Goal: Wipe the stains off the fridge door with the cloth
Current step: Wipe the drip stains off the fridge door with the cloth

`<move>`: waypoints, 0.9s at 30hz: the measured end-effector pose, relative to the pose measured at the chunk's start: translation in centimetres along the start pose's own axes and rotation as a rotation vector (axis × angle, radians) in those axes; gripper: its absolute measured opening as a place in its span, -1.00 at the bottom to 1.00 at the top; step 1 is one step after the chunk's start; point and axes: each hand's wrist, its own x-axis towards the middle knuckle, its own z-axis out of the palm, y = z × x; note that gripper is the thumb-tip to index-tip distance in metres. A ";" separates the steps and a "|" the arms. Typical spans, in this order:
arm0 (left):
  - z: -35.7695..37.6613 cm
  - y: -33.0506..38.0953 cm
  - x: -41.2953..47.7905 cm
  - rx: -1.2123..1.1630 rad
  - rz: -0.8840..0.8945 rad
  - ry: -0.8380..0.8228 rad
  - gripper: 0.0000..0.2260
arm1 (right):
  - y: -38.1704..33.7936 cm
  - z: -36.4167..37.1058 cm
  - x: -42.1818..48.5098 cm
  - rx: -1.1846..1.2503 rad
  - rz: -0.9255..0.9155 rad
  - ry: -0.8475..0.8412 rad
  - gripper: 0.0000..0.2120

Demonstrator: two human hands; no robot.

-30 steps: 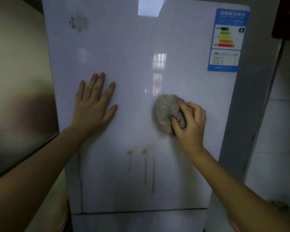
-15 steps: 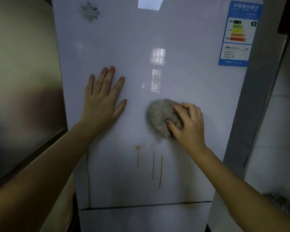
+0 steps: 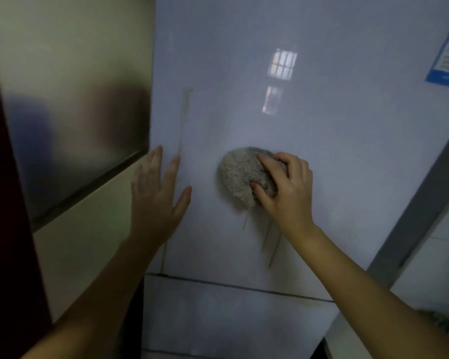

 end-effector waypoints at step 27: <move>1.7 -4.0 -7.0 -0.036 0.074 -0.126 -0.39 | -9.4 3.4 10.7 0.024 -0.180 -0.046 -0.53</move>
